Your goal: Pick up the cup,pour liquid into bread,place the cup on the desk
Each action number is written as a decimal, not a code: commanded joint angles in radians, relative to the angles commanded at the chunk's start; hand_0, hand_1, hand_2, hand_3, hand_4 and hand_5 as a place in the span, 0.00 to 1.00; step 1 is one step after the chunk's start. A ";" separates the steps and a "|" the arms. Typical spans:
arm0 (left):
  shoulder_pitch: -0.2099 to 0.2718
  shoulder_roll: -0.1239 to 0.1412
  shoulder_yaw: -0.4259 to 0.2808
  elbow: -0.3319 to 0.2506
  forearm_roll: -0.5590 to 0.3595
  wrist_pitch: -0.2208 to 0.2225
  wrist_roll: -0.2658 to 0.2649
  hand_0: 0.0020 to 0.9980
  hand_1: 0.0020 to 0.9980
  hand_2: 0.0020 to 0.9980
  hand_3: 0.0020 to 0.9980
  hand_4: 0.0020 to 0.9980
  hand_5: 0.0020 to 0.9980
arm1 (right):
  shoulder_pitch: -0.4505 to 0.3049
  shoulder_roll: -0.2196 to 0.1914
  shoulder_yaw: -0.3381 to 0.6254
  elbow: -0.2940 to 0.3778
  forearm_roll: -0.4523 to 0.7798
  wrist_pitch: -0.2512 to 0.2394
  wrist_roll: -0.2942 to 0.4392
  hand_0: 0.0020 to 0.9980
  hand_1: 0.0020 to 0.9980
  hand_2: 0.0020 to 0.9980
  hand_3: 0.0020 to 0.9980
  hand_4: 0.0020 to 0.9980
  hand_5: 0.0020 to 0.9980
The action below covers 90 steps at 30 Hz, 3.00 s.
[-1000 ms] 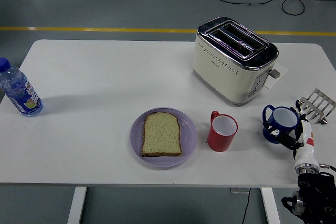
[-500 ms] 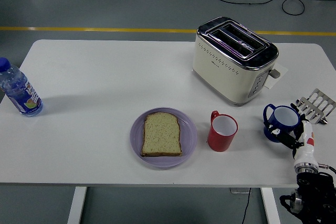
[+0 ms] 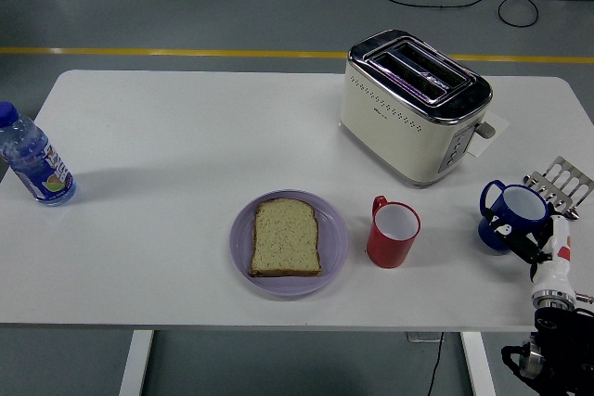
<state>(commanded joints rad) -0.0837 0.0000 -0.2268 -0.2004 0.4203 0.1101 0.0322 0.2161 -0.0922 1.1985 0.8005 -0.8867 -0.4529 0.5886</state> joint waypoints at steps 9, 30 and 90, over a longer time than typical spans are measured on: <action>0.007 0.002 0.013 0.001 -0.002 0.000 0.000 0.65 0.62 0.61 0.53 0.31 0.73 | -0.056 -0.048 0.065 0.154 -0.074 -0.003 -0.058 0.40 0.39 0.52 0.45 0.89 0.00; -0.001 0.012 0.003 0.001 0.005 -0.001 0.001 0.65 0.62 0.61 0.53 0.31 0.74 | -0.121 -0.103 0.123 0.636 -0.232 -0.087 -0.376 0.38 0.38 0.54 0.50 0.80 0.00; 0.000 0.025 -0.039 0.002 0.009 0.001 0.002 0.65 0.62 0.61 0.53 0.31 0.75 | 0.369 -0.295 -0.474 0.916 -1.037 0.355 -1.234 0.34 0.38 0.52 0.50 0.63 0.00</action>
<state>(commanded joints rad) -0.0838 0.0247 -0.2655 -0.1987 0.4288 0.1113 0.0342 0.5851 -0.3868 0.7241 1.7167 -1.9241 -0.0979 -0.6454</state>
